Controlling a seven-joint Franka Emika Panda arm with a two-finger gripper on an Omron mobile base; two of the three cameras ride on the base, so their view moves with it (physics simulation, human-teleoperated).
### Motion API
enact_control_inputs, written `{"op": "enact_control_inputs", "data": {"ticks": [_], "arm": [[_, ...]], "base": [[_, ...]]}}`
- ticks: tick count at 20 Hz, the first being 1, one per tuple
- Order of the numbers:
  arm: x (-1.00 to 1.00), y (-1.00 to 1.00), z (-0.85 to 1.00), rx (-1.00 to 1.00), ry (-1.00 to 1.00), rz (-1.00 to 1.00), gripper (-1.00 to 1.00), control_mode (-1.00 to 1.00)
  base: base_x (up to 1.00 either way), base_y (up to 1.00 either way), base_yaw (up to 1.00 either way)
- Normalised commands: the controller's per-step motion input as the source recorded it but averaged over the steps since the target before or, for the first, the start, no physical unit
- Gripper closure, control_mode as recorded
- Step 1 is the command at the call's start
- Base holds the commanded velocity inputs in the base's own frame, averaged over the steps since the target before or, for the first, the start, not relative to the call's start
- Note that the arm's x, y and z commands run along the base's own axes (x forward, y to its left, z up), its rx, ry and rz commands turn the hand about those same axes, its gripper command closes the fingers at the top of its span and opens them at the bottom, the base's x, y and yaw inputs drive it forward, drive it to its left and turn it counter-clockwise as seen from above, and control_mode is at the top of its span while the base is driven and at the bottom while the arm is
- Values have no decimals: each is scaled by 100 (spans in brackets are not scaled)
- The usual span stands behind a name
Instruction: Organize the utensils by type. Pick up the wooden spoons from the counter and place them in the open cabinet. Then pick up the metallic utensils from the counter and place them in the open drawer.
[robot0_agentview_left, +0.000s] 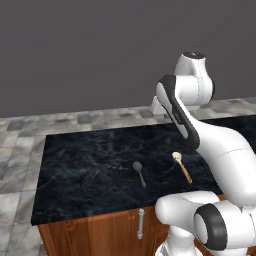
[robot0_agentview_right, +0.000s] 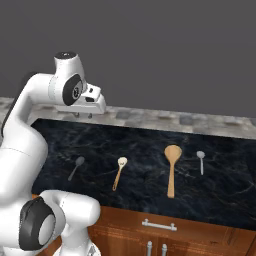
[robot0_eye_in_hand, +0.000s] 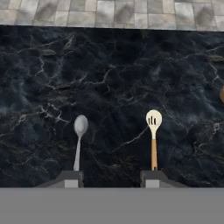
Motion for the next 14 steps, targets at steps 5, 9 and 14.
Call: {"op": "enact_control_inputs", "data": {"ticks": [5,9,14], "arm": [[-3,-10,-10,0,0,0,-100,-100],[-6,-35,-24,4,0,0,-100,-100],[-2,-44,-39,3,0,0,-100,-100]], "base": [[0,0,0],[0,0,0],[0,0,0]]}}
